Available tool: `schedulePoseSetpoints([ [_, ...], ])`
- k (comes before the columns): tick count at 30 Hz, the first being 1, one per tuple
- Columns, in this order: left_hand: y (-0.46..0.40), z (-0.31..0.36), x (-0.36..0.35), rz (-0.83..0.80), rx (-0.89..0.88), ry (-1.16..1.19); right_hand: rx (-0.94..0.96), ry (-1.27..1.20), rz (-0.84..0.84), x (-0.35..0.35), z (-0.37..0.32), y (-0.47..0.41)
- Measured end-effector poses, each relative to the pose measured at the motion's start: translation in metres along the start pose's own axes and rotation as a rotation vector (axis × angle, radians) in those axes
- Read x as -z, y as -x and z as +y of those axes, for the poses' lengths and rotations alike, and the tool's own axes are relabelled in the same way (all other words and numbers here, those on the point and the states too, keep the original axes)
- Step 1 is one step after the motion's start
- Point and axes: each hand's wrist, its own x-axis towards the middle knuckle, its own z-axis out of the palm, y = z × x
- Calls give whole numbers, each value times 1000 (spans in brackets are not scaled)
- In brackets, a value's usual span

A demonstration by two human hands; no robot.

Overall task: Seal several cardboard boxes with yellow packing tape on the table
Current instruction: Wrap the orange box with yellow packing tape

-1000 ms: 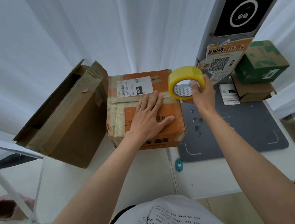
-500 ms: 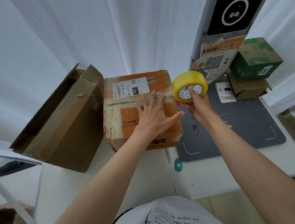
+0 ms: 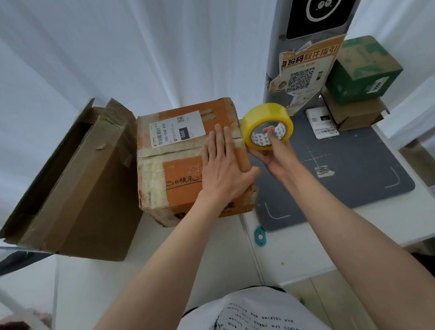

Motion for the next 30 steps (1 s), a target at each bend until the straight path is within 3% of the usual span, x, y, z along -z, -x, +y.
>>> schedulePoseSetpoints([
  [10, 0, 0, -6, 1, -31, -58, -58, -152, 62, 19, 46, -26],
  [20, -1, -1, -8, 7, -23, -91, -102, 17, 69, 31, 50, -47],
  [28, 0, -2, -7, 1, -13, -124, -343, -177, -46, 31, 59, -49],
  [30, -1, -2, -5, -6, -15, -107, -331, -164, -82, 31, 52, -45],
])
